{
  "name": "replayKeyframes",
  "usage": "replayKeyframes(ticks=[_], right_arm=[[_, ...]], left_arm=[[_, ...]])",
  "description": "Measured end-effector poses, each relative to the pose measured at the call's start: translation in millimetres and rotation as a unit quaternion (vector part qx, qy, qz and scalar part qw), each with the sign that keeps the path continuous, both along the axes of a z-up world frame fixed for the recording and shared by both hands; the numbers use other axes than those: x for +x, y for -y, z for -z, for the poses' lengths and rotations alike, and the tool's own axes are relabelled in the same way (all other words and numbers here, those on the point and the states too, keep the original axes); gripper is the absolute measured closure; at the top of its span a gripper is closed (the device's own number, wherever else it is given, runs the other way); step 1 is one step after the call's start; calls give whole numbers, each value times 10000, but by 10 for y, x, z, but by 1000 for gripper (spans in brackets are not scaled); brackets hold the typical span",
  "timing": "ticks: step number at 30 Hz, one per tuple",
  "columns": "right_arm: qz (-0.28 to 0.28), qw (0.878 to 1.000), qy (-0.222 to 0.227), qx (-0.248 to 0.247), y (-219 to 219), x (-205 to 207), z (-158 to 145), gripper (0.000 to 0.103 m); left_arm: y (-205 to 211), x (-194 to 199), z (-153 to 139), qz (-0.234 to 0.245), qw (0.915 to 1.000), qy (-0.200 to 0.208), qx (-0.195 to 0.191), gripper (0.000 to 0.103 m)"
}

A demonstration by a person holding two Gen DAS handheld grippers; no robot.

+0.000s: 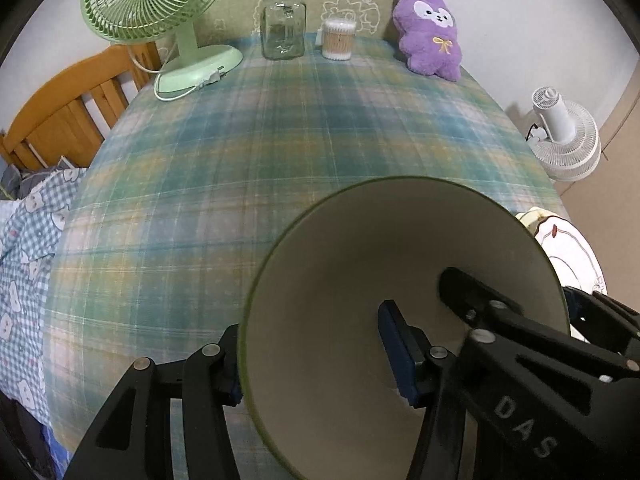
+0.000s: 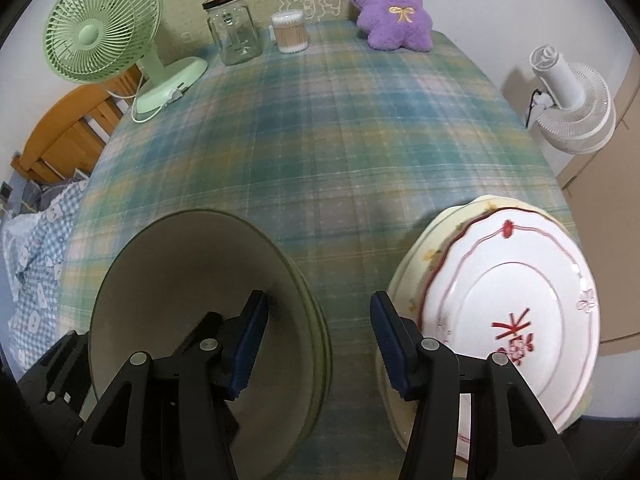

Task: Organize plates and bowls
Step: 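Tilt the held bowl and bring it over the red-patterned plate stack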

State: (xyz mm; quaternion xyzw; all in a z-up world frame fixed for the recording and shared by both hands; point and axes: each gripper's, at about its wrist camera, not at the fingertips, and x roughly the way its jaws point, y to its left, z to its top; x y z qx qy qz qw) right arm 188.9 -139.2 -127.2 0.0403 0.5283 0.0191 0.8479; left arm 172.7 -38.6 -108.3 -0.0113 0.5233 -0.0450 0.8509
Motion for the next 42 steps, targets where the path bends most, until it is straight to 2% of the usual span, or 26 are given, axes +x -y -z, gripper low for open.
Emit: replayKeyframes(ticks=[9,16,29,37,42], right_arm=[[-36,9995,-137,272,-2,47,70,47],[-152,9985,-209,489,-34,69,87,59],[-182,9987,-237,423,-44,44,72,59],[-194,9988,-256,359,-67,47,13,59],[-87,9990,-253,367,-58,-2,-32,59]], left_arm=[[12,-15,7,-4,10000,50,9,45],[-7,-8,13,42,10000,22,-57,48],[-21,-20,-12,108,9999,-30,-59,52],[-61,-27,-41,-9,9995,-173,-249,55],[-51,-62,-90,90,9996,-152,-231,55]])
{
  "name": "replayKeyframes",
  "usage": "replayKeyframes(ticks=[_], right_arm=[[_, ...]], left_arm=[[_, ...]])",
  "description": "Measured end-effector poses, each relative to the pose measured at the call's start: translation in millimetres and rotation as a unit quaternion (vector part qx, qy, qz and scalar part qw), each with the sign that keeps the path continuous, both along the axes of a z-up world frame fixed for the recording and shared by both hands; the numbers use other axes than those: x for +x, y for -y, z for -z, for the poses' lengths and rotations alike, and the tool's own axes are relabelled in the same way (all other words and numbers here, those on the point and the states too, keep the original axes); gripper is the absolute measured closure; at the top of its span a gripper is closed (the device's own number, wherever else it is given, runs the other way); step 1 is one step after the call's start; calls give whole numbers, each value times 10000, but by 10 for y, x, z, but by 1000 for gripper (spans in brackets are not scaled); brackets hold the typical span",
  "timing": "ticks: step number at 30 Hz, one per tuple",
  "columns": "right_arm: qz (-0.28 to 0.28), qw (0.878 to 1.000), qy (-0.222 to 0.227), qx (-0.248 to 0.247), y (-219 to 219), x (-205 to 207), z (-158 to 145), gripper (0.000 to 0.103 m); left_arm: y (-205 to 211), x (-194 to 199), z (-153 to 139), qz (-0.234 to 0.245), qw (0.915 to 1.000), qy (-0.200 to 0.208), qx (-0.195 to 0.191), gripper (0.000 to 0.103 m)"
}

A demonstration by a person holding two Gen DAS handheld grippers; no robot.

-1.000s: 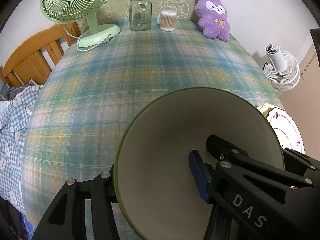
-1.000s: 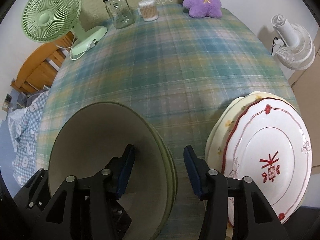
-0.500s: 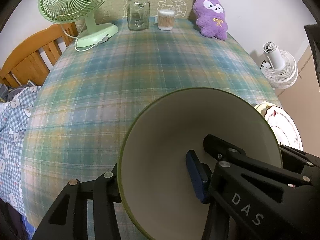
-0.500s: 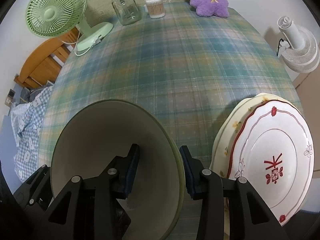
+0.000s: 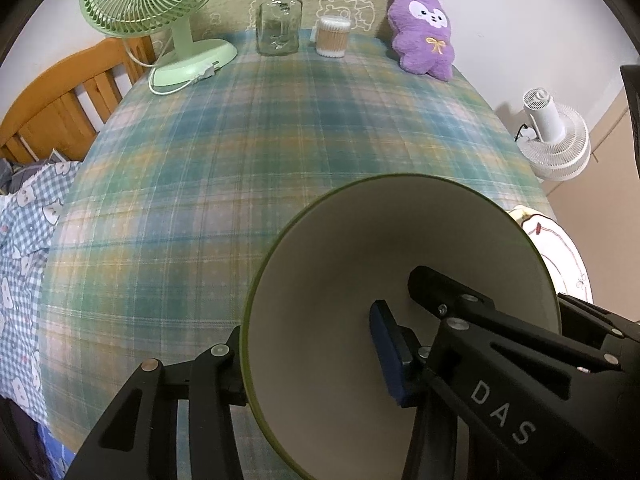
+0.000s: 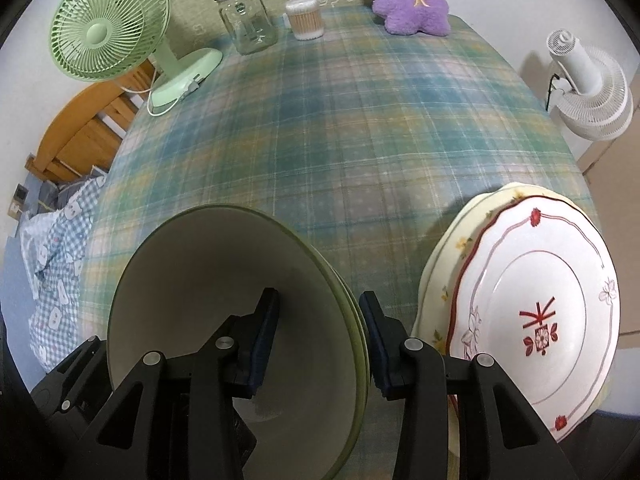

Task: Organize plates and bowls
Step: 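Tilt the held bowl and bring it over the red-patterned plate stack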

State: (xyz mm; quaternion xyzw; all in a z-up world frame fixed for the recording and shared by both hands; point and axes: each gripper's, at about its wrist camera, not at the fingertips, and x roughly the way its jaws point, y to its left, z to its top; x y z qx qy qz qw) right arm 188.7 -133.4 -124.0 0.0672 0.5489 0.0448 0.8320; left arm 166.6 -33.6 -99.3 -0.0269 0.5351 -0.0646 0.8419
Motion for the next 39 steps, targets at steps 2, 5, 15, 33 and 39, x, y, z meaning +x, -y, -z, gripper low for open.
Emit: replayKeyframes(ticks=[2,5,15,33,39], right_arm=[[17,10000,20,-2,-4,-16,-27,59],[68,9999,82,-4,-19,-51,-92,59],[306,9990,331,-46,-21,-231,-405,59],[-10,9983,582,-30,309,-295,-682,59],[-116,9982,580,-25,540,-272,-721,59]], left_arm=[[-10,-9,-31,38,10000,21,15,55],[-11,-29,-94,98,9999,71,40,55],[34,-145,-400,383,9989,257,111,55],[383,-216,-653,24,9987,477,147,55],[622,-207,-673,-91,9987,473,153,55]])
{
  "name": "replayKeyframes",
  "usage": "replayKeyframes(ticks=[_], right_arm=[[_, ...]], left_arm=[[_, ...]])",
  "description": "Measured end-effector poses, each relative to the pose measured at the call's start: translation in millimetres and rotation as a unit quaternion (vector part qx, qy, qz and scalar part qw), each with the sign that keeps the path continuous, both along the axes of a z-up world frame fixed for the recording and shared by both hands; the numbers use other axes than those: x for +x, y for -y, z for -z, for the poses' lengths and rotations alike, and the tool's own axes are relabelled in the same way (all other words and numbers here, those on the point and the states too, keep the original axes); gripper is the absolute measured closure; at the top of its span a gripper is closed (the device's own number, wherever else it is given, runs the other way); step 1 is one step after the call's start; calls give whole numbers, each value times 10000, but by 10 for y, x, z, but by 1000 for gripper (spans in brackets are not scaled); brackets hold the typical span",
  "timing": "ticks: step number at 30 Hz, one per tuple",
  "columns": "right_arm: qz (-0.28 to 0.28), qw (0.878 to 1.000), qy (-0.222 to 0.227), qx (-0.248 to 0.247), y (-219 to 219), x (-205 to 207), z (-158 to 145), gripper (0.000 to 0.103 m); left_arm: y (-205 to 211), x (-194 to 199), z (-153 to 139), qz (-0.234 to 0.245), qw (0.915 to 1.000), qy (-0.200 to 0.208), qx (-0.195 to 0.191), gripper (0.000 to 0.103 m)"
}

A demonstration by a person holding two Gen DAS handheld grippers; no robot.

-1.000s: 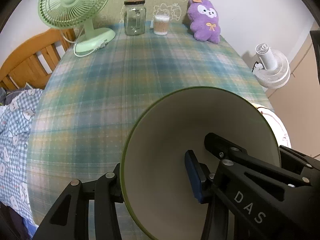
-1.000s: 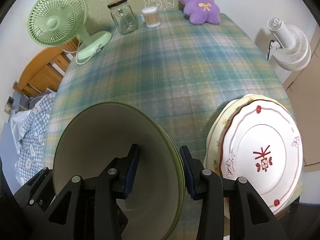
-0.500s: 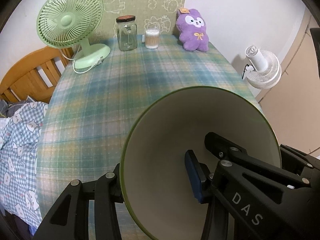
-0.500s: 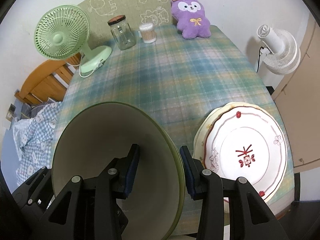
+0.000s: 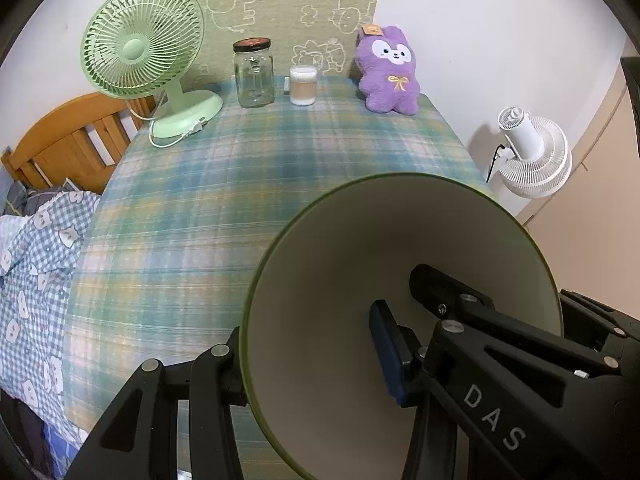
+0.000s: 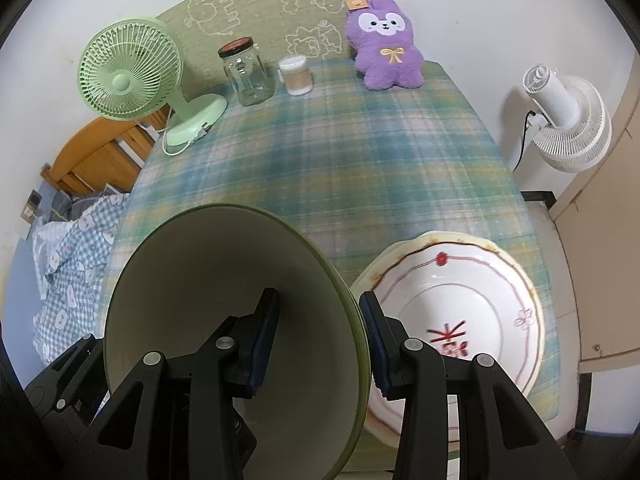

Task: Organize plates and bowls
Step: 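Tilt the held bowl and bring it over the red-patterned plate stack, then lower the patterned bowl onto the plate stack and open both grippers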

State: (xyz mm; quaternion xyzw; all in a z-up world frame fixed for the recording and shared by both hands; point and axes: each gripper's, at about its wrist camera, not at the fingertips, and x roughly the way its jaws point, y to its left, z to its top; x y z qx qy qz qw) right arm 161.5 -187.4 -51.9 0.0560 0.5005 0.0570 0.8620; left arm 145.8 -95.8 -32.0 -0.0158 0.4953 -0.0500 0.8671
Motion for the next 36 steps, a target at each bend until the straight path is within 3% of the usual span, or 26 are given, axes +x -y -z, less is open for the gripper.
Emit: replayKeyframes(ticks=[24,36], right_arm=[[80,9998,-188,-90,1059,49,63,58],[-40,9987,-495,-149,1266,119,291,59]], left_arm=[[1008,74,118,28,9998,-185,-101,55],[1231,95,340,-83,9988,-481,-97,55]])
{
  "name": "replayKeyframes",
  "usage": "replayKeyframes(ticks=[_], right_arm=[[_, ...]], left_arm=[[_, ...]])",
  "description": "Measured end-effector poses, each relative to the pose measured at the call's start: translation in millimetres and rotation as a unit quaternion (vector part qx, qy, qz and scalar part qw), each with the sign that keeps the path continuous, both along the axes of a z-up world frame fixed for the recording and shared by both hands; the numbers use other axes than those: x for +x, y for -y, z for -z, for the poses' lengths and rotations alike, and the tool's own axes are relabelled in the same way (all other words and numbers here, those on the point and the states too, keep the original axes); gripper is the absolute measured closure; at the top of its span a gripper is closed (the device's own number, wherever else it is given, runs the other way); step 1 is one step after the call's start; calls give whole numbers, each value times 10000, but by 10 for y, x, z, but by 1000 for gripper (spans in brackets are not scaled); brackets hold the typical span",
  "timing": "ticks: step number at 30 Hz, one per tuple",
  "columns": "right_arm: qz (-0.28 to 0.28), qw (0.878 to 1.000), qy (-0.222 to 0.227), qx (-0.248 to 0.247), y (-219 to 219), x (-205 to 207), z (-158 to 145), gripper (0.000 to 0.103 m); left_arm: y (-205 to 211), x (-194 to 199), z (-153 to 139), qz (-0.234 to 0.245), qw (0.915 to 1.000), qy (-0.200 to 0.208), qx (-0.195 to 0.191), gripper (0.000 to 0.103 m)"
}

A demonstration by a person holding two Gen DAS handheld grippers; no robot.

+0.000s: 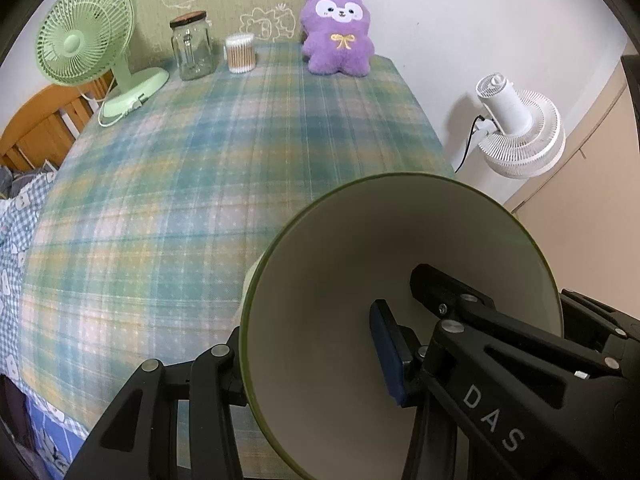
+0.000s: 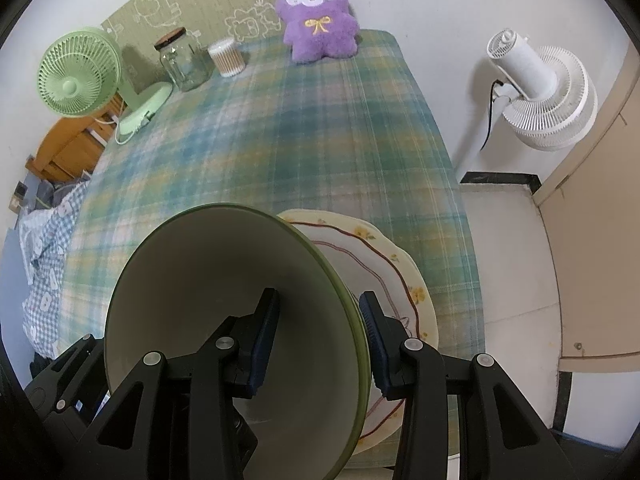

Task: Organize plates and bowls
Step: 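Lower the patterned bowl onto the plate stack and open both grippers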

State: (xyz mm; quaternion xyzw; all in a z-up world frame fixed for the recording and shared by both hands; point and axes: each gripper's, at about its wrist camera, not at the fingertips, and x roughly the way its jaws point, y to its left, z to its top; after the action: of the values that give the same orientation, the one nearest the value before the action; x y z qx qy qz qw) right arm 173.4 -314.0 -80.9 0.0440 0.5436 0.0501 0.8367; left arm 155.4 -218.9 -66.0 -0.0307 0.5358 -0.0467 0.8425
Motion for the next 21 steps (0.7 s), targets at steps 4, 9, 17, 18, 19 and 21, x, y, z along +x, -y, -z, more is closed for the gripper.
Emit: replayKeyframes(ticks=[4,9,17,18,19,21], right_arm=[[-33,10000,-58,-22,33,22,67,58],[-109,9999,-123,-29,60,79,138,59],[-236,9997,-48,-62,63,157,163,59],[-260,9996,-35,-73,60,162,164,59],[-284,9996,-17,-78,61,165,164,59],[-281,9996,10,-59,70,164,167,59]], left_arm=[[42,15,59,-44,10000,-58,-12,55],[69,47,122,-125,9999,-111,0,55],[83,94,151,-227,9997,5,31,55],[82,92,154,-247,9997,25,30,55],[80,90,156,-263,9996,41,32,55],[86,83,158,-289,9995,77,40,55]])
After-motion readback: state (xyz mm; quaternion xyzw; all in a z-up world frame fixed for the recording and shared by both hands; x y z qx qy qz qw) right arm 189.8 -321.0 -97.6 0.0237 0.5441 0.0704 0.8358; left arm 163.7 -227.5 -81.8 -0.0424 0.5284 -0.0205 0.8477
